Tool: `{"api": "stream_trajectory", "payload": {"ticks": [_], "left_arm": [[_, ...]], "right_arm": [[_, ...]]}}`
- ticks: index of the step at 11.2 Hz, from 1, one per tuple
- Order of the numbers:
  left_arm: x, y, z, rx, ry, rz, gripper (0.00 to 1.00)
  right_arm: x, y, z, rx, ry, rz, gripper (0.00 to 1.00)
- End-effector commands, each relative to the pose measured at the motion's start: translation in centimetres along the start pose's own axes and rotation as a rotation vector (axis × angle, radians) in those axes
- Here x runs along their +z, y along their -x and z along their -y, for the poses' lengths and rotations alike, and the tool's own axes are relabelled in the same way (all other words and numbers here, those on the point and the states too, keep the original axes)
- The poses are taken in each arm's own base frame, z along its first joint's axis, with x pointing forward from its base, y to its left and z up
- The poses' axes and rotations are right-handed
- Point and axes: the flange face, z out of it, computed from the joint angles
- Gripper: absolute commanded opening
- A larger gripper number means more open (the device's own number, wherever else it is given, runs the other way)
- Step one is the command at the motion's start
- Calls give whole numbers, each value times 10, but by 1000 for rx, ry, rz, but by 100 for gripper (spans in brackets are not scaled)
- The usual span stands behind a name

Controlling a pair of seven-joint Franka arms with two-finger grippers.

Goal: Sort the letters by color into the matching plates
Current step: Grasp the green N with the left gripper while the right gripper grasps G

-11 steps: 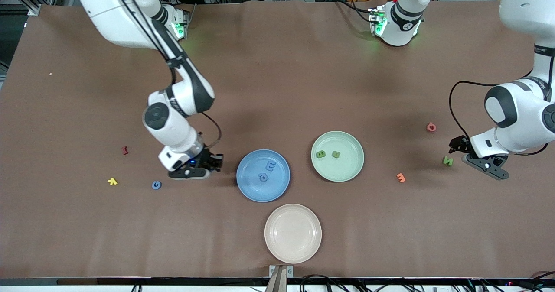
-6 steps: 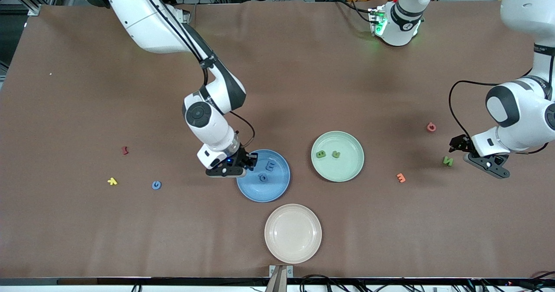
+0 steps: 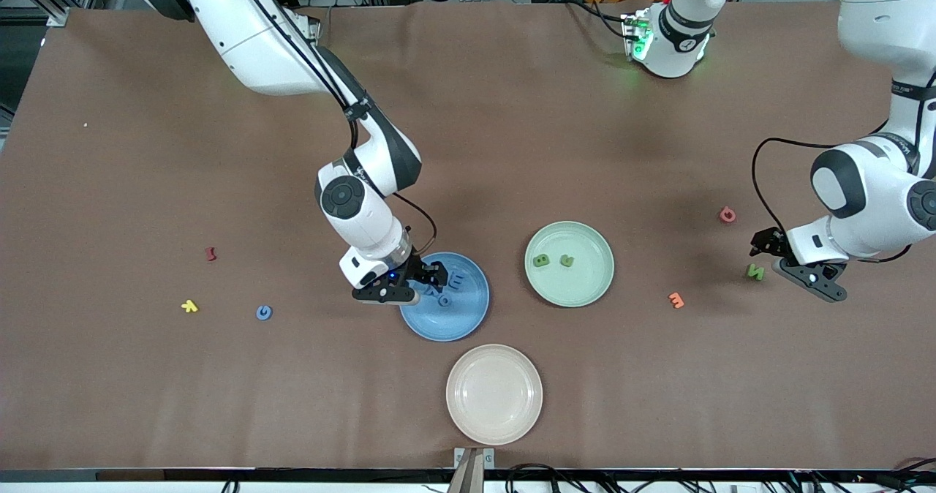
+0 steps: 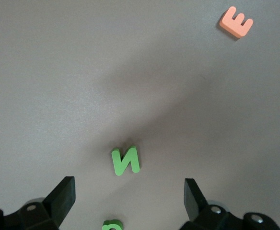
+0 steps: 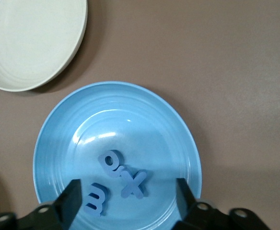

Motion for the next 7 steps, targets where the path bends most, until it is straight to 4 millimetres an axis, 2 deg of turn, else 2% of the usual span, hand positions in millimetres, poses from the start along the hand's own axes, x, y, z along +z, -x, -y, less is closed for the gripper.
{"api": "stream_trajectory", "payload": {"ticks": [1, 3, 5, 7], "left_arm": [[9, -1, 4, 41, -12, -27, 100], [15, -1, 2, 45, -13, -24, 100], [20, -2, 2, 45, -12, -20, 100], [27, -1, 2, 15, 1, -26, 100]], "right_arm": [[-9, -22, -16, -22, 3, -14, 100], [-16, -47, -57, -64, 35, 3, 100], [-24, -76, -116, -97, 93, 20, 100], [-38, -103, -175, -56, 137, 28, 100]]}}
